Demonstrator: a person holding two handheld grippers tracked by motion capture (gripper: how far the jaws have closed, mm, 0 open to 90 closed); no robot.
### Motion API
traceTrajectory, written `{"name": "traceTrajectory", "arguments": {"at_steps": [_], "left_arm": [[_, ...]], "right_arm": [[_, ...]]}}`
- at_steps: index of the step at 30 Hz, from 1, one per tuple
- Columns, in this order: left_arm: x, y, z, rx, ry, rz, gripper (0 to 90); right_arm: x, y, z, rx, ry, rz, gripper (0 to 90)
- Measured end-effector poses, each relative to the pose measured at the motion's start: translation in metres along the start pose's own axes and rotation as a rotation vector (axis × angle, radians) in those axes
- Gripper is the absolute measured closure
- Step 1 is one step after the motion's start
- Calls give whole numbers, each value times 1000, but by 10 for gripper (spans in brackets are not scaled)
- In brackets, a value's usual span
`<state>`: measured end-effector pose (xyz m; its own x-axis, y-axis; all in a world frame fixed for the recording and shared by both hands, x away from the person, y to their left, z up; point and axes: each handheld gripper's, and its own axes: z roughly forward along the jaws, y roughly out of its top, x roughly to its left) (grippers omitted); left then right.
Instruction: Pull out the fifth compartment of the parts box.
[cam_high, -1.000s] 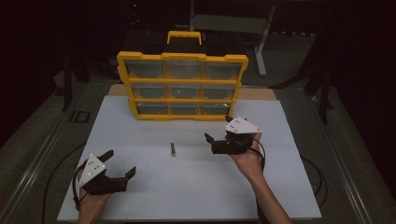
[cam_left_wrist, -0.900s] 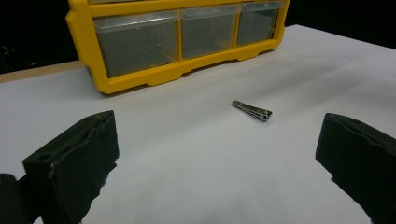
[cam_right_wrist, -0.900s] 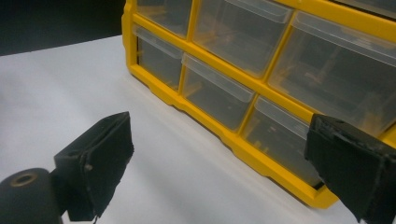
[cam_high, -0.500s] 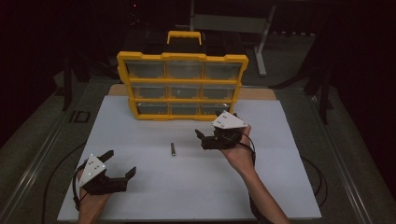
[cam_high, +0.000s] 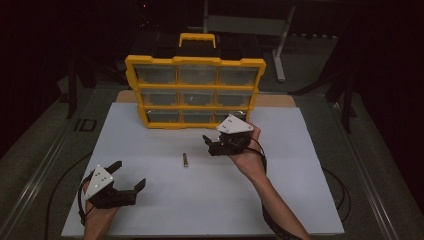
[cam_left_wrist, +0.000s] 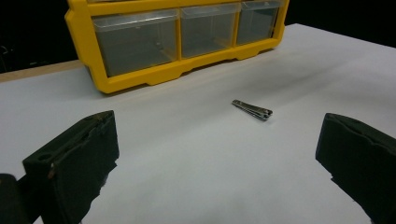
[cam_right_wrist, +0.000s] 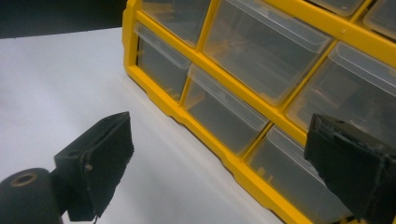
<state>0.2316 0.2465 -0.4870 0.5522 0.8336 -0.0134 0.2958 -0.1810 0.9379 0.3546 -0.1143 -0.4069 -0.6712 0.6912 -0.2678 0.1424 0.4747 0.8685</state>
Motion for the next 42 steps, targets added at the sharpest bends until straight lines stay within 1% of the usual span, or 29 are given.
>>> {"name": "traceTrajectory", "arguments": {"at_steps": [7, 9, 11, 15, 25, 26, 28, 34, 36, 37, 39, 42], "left_arm": [[0, 0, 0, 0, 1, -1, 1], [0, 0, 0, 0, 1, -2, 1], [0, 0, 0, 1, 0, -1, 1], [0, 0, 0, 0, 0, -1, 1], [0, 0, 0, 1, 0, 1, 1], [0, 0, 0, 4, 0, 3, 1], [0, 0, 0, 4, 0, 4, 1], [1, 0, 0, 4, -1, 2, 1], [0, 0, 0, 4, -1, 3, 1], [0, 0, 0, 4, -1, 3, 1], [1, 0, 0, 6, -1, 2, 1], [1, 0, 0, 6, -2, 2, 1]], "right_arm": [[2, 5, 8, 16, -5, -33, 78], [3, 7, 11, 15, -8, -33, 78], [3, 8, 13, 18, -9, -43, 78], [3, 10, 20, 32, -20, -72, 78], [1, 16, 31, 51, -44, -110, 78], [2, 17, 33, 58, -48, -127, 78], [3, 18, 36, 61, -56, -142, 78], [5, 22, 42, 73, -75, -179, 78], [5, 23, 44, 76, -80, -198, 78], [5, 23, 44, 76, -80, -198, 78], [7, 25, 48, 81, -91, -224, 78], [8, 26, 50, 87, -100, -240, 78]]}}
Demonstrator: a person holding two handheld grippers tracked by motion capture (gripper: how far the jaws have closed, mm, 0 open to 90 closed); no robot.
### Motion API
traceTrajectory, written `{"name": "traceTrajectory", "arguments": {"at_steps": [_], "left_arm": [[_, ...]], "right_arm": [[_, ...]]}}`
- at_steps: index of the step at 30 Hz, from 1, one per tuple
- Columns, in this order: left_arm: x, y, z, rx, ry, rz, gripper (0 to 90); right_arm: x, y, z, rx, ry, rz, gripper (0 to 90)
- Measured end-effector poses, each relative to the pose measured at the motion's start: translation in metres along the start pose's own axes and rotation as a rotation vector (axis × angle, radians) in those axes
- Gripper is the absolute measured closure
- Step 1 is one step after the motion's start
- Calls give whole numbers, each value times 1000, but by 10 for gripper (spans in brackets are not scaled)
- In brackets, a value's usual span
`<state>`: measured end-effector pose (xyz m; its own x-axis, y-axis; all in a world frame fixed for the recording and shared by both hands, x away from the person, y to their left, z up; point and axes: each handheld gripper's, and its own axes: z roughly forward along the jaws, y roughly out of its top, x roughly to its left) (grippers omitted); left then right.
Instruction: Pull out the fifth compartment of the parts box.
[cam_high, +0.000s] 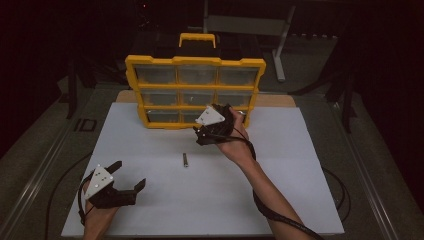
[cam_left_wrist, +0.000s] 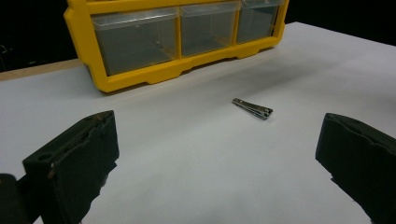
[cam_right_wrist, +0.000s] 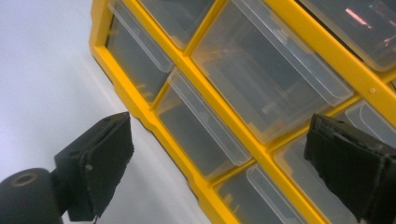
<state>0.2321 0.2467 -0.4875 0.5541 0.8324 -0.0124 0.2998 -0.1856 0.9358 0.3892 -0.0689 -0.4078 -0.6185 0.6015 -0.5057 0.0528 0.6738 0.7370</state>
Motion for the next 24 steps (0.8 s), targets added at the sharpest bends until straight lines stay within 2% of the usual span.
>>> {"name": "traceTrajectory", "arguments": {"at_steps": [5, 7, 11, 12, 18, 19, 21, 24], "left_arm": [[0, 0, 0, 3, -2, 3, 1], [0, 0, 0, 5, -2, 5, 1], [0, 0, 0, 4, -2, 4, 1], [0, 0, 0, 4, -2, 3, 1], [0, 0, 0, 4, -2, 3, 1], [0, 0, 0, 4, -2, 3, 1], [0, 0, 0, 4, -2, 4, 1], [0, 0, 0, 6, -2, 5, 1]], "right_arm": [[4, 2, 5, 13, -14, -31, 78], [5, 4, 9, 24, -29, -71, 78], [7, 6, 12, 39, -44, -96, 78], [7, 7, 13, 46, -53, -122, 78], [8, 8, 16, 53, -77, -152, 78], [10, 8, 19, 69, -94, -184, 78], [10, 8, 19, 76, -100, -196, 78], [11, 10, 22, 92, -125, -240, 78]]}}
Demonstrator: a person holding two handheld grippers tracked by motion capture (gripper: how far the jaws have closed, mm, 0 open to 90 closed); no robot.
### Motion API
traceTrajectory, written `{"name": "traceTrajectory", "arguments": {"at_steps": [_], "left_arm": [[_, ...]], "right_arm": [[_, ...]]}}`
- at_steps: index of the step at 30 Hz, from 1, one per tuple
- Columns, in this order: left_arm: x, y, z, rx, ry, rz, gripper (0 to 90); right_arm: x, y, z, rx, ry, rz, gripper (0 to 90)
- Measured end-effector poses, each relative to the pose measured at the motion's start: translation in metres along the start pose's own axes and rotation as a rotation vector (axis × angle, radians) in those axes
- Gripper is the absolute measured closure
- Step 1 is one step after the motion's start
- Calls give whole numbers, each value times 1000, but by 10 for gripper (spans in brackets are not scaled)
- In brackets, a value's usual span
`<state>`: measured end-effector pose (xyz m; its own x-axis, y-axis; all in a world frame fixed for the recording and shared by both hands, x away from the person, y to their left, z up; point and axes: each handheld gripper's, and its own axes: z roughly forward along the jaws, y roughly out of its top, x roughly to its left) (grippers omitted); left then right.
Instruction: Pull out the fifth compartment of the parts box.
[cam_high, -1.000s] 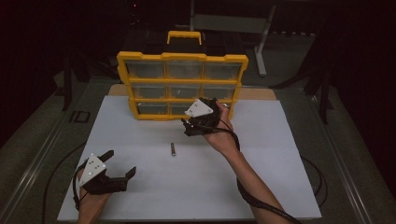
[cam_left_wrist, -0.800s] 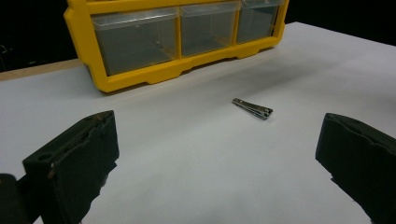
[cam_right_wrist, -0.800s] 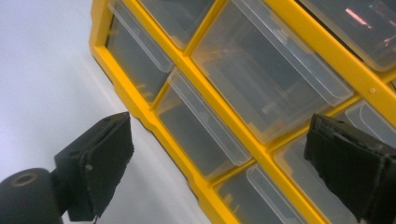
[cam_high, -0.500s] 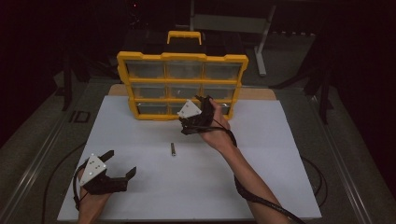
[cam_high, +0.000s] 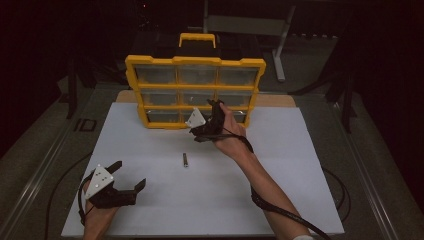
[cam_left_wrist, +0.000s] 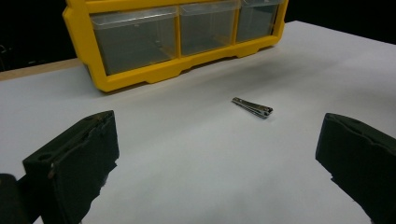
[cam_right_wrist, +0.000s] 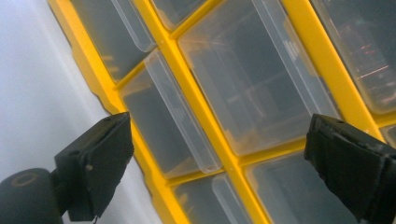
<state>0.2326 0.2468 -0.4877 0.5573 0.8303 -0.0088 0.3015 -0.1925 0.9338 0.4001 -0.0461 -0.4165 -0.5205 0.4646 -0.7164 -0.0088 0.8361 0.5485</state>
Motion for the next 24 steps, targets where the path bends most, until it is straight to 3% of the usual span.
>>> {"name": "traceTrajectory", "arguments": {"at_steps": [3, 5, 8, 24], "left_arm": [[0, 0, 0, -3, 1, -2, 1], [0, 0, 0, -3, 0, -2, 1], [0, 0, 0, -2, -1, -1, 1], [0, 0, 0, 1, -1, 0, 1]], "right_arm": [[1, 1, 2, 9, -24, -44, 79], [2, 2, 2, 12, -28, -48, 79], [4, 4, 5, 20, -62, -115, 79], [9, 9, 16, 54, -154, -272, 82]]}}
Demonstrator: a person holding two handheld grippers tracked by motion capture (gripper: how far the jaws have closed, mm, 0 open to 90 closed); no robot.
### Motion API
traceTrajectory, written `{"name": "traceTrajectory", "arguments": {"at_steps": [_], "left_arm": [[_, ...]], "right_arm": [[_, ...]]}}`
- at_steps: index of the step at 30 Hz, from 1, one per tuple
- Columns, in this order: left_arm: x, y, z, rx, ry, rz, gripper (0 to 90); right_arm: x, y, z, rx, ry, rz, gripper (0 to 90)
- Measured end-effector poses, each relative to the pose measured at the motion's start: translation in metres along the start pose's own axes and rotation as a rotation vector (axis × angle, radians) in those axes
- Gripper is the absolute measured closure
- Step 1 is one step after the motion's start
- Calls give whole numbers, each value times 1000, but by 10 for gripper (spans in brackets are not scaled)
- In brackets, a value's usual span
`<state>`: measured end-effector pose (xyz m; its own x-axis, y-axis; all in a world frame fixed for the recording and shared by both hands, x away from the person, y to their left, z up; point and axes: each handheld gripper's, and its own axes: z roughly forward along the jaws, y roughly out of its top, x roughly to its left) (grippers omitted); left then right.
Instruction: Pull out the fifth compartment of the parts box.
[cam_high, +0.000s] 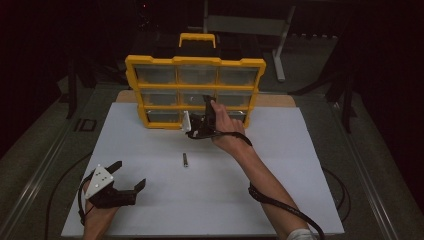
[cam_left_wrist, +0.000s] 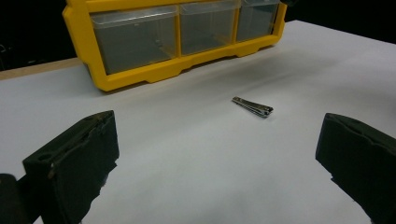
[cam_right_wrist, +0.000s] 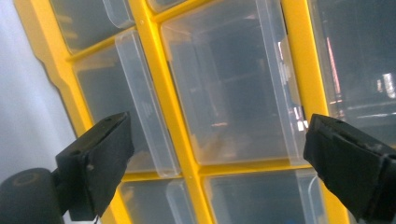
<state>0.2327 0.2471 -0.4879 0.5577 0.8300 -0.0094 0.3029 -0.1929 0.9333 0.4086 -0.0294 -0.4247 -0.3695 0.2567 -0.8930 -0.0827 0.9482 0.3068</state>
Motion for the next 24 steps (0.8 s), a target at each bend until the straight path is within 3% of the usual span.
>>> {"name": "traceTrajectory", "arguments": {"at_steps": [7, 9, 12, 16, 19, 20, 24], "left_arm": [[0, 0, 0, 0, 1, 1, 1], [0, 0, 0, 1, 2, 1, 1], [-1, 0, 0, 1, 1, 1, 1], [0, 0, 0, 3, 2, 1, 1], [0, 0, 1, 3, 2, 2, 1], [-1, 0, 1, 4, 2, 2, 1], [0, 0, 0, 4, 3, 1, 1]], "right_arm": [[0, 2, 3, 20, -50, -68, 90], [0, 4, 5, 30, -92, -106, 117], [-2, 5, 5, 30, -109, -125, 129], [-6, 7, 8, 51, -174, -162, 151], [-7, 7, 9, 55, -182, -168, 155], [-8, 8, 11, 59, -210, -186, 174], [-9, 10, 13, 55, -244, -226, 230]]}}
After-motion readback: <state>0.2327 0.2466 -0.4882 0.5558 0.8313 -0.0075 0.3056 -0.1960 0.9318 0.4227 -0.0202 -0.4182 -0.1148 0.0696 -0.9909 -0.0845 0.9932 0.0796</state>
